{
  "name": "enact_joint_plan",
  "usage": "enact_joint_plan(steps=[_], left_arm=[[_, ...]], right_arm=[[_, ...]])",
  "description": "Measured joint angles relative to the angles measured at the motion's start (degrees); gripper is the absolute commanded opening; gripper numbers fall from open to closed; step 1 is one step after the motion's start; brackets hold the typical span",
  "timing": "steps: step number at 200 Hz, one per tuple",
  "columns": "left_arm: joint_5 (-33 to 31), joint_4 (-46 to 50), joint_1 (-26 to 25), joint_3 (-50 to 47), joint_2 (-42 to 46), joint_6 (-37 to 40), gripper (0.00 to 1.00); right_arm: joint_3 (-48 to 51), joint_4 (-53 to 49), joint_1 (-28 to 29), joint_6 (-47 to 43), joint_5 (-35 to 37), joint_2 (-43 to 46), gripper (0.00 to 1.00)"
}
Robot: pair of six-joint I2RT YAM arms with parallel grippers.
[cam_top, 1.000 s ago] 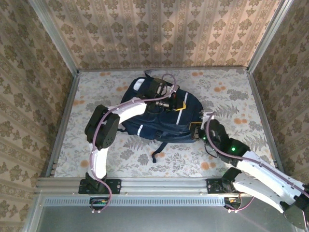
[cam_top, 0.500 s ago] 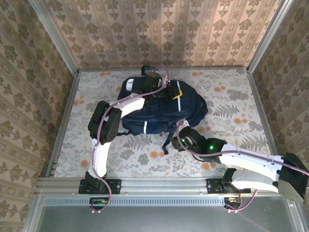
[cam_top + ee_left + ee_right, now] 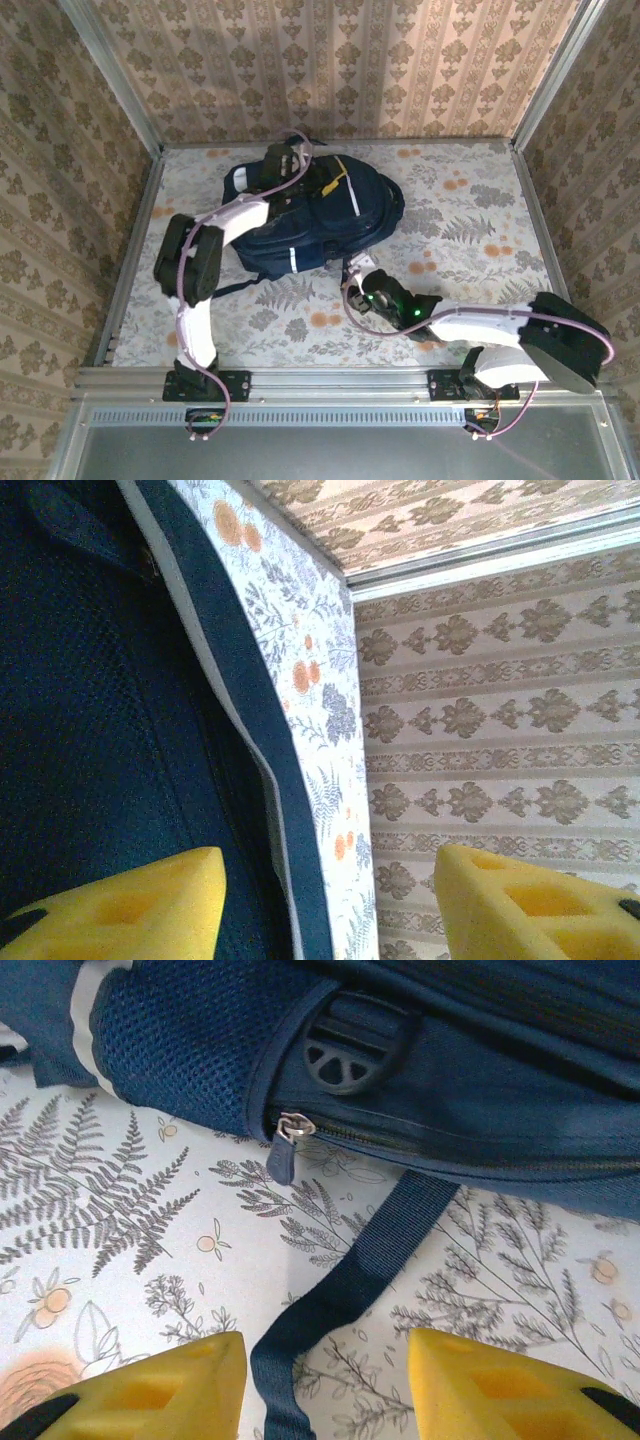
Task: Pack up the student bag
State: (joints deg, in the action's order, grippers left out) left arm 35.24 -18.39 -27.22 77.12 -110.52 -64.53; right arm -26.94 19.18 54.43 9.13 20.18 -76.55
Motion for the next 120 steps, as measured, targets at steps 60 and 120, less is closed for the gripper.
enact_joint_plan(steps=[60,120], left_arm=[[-4.6,5.0,2.2,-9.9,21.9,2.8,0.68],[-11.0,6.8,7.5,-21.6,34.7,2.4,0.7]], right_arm=[[-5.3,10.6,0.7,0.3,2.3,-15.5,0.58],[-11.0,13.2,1.2,6.1,8.1,-24.7,0.56]])
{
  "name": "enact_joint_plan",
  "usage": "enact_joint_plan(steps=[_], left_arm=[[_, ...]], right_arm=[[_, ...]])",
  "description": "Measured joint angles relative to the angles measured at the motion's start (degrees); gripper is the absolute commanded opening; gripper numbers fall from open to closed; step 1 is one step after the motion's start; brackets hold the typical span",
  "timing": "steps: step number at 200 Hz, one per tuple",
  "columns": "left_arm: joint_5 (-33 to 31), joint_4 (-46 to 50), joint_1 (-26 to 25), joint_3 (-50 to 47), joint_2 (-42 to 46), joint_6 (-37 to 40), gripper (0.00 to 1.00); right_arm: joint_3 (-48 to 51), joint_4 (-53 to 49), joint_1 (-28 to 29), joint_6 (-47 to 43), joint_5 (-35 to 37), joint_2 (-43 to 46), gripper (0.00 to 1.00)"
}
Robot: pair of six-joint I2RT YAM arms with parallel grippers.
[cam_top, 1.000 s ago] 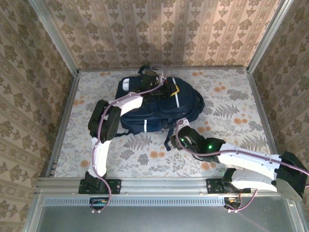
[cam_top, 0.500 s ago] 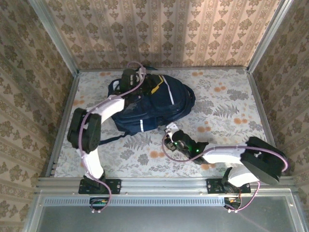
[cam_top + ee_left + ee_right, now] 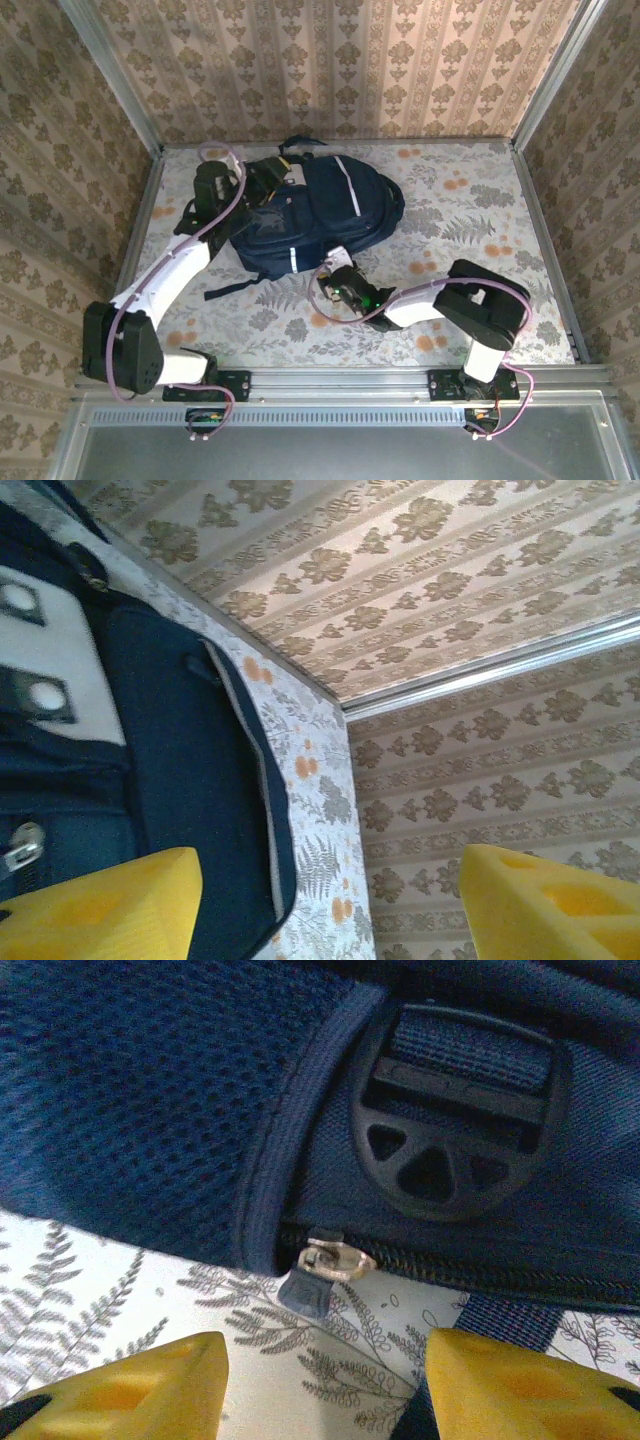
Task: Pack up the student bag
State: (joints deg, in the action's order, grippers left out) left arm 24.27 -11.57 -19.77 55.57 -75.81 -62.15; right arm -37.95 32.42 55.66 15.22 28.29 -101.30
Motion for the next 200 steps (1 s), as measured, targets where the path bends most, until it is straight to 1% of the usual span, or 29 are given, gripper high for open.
enact_joint_plan(steps=[16,26,34,37,43,52,64,85,109,142,154,165,174,186,200], left_arm=[[-0.8,0.7,0.4,-0.8,0.6,0.0,0.7],[-1.4,1.0,0.5,-1.3,1.1,0.0,0.7],[-1.8,1.4,0.7,-1.8,1.6,0.0,0.7],[-1.9,1.6,0.8,-2.0,1.8,0.0,0.7],[-2.4,1.8,0.8,-2.3,2.3,0.0,0.7],[-2.9,2.3,1.0,-2.7,3.0,0.0,0.7],[-3.5,2.9,1.2,-3.3,4.0,0.0,0.7],[-4.0,3.3,1.7,-3.9,5.1,0.0,0.71],[-4.3,4.0,2.7,-4.3,5.4,0.0,0.7],[-4.7,5.2,3.4,-5.0,5.7,0.2,0.71],[-4.7,5.7,3.4,-5.3,5.9,0.3,0.71],[-4.6,6.1,3.4,-5.4,6.0,0.3,0.71],[-4.6,6.3,3.4,-5.4,6.1,0.5,0.71],[-4.6,6.4,3.5,-5.5,6.4,0.7,0.71],[-4.6,7.2,3.5,-5.5,7.1,1.1,0.71]], right_arm=[[-2.1,0.0,0.2,0.4,2.0,-2.6,0.54],[-3.2,-0.1,0.3,0.6,3.6,-3.9,0.5],[-3.9,-0.3,0.4,0.8,5.0,-4.6,0.44],[-4.1,-0.4,0.4,1.1,5.6,-4.7,0.4],[-4.4,-0.4,0.4,1.5,6.9,-4.9,0.34],[-4.4,-0.1,0.4,1.8,8.7,-5.0,0.28],[-4.2,0.8,0.1,2.8,10.4,-4.9,0.23],[-1.9,1.9,-0.7,4.7,10.9,-3.1,0.17],[2.4,2.4,-2.5,7.4,10.4,1.1,0.18],[7.9,3.8,-7.1,12.4,9.2,6.8,0.3],[9.7,4.7,-9.1,13.3,7.8,8.4,0.34],[11.2,5.3,-10.8,13.2,6.2,9.5,0.38],[12.2,5.7,-11.6,12.3,4.8,10.2,0.39],[13.2,6.1,-12.0,10.0,2.3,11.3,0.4],[14.2,6.2,-12.5,6.2,-0.4,13.3,0.37]])
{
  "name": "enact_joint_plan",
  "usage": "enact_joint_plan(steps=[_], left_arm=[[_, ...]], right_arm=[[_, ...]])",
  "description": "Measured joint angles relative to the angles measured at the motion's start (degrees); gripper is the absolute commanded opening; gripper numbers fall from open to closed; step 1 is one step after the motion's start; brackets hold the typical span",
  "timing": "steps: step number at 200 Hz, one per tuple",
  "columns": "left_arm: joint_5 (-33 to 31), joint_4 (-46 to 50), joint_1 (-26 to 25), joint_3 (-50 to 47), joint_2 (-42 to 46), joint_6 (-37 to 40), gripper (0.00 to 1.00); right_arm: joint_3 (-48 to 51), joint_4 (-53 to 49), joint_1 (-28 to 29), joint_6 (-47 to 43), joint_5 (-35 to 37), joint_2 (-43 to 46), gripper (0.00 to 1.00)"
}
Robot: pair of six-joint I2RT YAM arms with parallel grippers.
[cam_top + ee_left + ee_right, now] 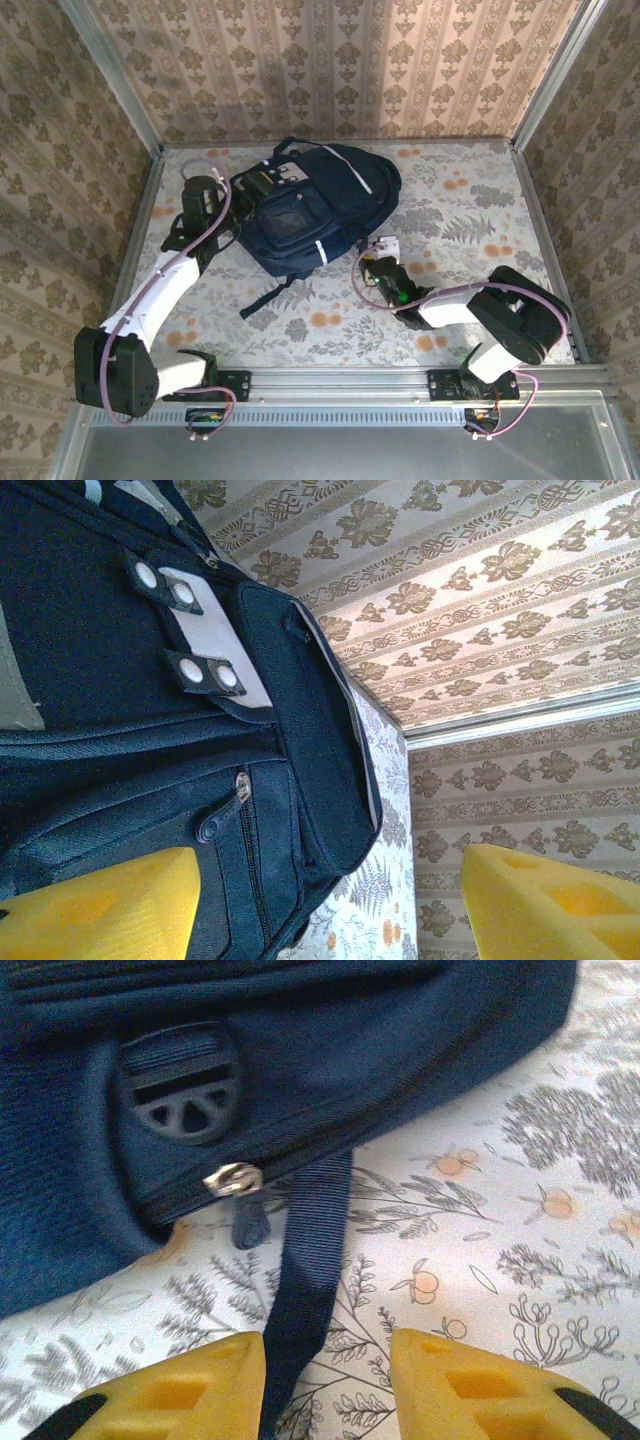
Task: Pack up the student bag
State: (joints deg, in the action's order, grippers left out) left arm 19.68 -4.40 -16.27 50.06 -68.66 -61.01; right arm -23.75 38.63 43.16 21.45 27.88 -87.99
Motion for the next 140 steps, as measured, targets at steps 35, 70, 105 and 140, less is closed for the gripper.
enact_joint_plan(steps=[35,70,105,140], left_arm=[[0.0,2.2,0.0,-0.6,3.0,1.2,0.71],[0.8,2.8,0.0,-1.7,5.3,1.7,0.72],[2.1,4.1,0.0,-3.0,7.4,2.3,0.72],[3.8,4.0,0.0,-4.0,9.0,2.9,0.72]], right_arm=[[0.9,-0.7,-3.5,-11.3,-8.3,6.3,0.19],[2.1,2.3,-7.8,-18.2,-18.6,5.8,0.33],[2.5,8.0,-10.3,-21.6,-26.6,-0.4,0.42],[3.1,16.6,-11.7,-23.5,-31.3,-7.8,0.45]])
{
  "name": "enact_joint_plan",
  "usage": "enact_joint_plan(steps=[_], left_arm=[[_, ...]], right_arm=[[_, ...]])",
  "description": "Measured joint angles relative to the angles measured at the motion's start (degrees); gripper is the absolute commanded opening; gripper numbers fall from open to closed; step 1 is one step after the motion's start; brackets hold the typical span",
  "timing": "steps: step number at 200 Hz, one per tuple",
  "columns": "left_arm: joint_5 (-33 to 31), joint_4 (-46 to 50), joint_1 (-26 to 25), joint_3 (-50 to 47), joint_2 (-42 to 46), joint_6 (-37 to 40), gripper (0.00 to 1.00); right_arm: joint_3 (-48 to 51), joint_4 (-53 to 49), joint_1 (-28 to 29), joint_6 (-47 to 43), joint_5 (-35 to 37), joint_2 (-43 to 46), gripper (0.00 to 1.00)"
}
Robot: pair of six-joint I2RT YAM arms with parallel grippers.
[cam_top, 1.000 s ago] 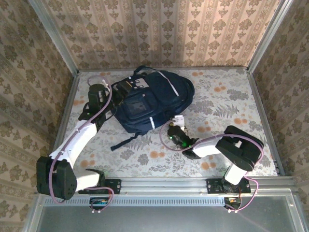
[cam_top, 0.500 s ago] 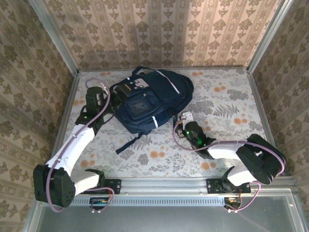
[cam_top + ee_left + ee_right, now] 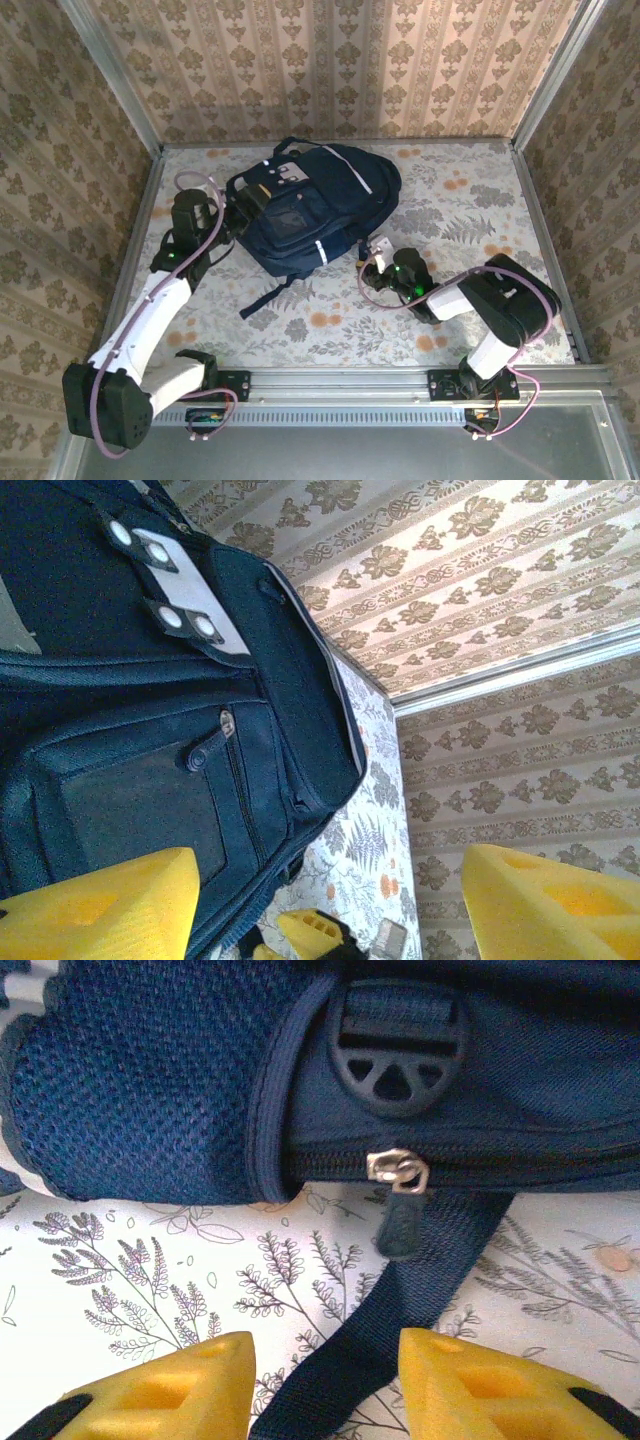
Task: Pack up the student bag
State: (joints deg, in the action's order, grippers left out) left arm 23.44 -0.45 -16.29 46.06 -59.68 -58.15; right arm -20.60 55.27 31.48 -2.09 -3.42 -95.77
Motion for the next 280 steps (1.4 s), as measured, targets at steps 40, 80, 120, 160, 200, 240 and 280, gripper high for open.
enact_joint_plan(steps=[40,80,120,160,200,240,280], left_arm=[[1.9,0.0,0.0,-0.7,0.1,0.5,0.7],[3.2,-0.4,0.3,-0.9,0.2,1.0,0.68],[3.8,-1.0,0.3,-1.6,0.1,1.0,0.68],[3.8,-1.7,0.3,-2.6,0.0,1.0,0.67],[4.0,-2.1,0.3,-2.9,-0.6,1.0,0.67],[4.0,-2.1,0.3,-2.9,-0.6,1.2,0.66],[4.0,-1.5,0.3,-3.3,-0.3,1.2,0.66]], right_arm=[[-0.4,6.3,-0.4,-1.2,-0.2,-6.6,0.41],[-3.4,9.0,-1.7,-1.1,-0.1,-9.5,0.37],[-7.2,9.0,-2.0,-1.1,-0.4,-10.9,0.32],[-8.2,8.7,-2.0,-0.5,-1.6,-11.1,0.16],[-8.6,8.2,-2.0,-0.3,-1.8,-11.2,0.07],[-8.4,7.5,-2.0,-0.6,-1.8,-11.2,0.0],[-7.4,7.4,-2.0,-0.9,-1.3,-11.1,0.0]])
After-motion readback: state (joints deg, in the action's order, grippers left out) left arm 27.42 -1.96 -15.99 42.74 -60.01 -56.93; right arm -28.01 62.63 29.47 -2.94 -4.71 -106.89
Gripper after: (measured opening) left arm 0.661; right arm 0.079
